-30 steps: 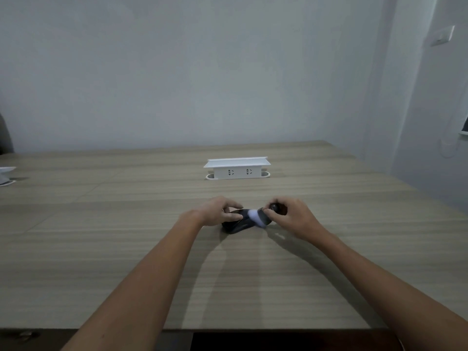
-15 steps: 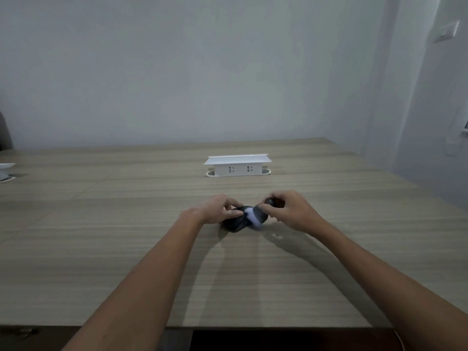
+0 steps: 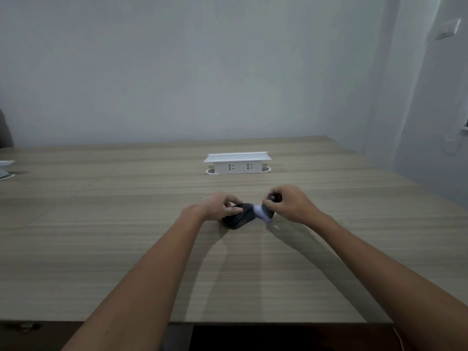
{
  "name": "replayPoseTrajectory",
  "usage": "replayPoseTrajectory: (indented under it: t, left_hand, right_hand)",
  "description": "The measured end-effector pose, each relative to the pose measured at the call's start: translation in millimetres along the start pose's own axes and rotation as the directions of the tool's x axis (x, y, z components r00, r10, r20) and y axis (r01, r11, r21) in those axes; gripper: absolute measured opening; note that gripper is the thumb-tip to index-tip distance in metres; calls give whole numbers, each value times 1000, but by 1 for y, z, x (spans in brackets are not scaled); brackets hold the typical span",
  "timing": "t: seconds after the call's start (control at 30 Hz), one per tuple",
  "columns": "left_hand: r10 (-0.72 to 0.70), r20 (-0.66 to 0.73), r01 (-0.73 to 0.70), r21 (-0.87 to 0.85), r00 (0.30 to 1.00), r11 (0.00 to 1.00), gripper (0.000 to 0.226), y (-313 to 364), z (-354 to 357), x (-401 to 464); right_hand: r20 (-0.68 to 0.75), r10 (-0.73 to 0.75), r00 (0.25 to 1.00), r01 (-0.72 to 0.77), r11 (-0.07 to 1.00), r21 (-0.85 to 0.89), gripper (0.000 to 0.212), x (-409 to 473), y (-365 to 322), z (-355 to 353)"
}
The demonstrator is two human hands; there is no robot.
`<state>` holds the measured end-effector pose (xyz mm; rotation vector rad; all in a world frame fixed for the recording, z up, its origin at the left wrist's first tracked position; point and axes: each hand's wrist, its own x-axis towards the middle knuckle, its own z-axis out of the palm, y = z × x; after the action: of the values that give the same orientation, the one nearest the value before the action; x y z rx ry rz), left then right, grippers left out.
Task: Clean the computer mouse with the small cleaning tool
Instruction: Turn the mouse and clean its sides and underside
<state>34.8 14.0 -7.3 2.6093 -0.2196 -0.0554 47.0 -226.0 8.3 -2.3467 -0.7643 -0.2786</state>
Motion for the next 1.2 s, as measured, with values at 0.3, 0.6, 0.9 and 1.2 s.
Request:
replayPoseTrajectory:
  t: [0.3,0.6,0.9,1.2]
  left_hand:
    - [-23,-11,23,-30,1000,999,40,0,1,1]
    - [-24,-13,24,-53,1000,998,35,-1,1,-1]
    - [-23,-31,21,-38,999,999,34,-1,1,-1]
    - [-43,-39,41,-42,998,998,34,3,2,-2]
  right_hand:
    - [7,-13,1000,13,1000,-19,14,6,-6,4]
    - [113,-118,987,117,993,18,14,5,-14,4]
    - [159,-123,980,116,992,57,15,1,-13,10]
    - [123,-95,988,90,995,51,13,2,-14,10]
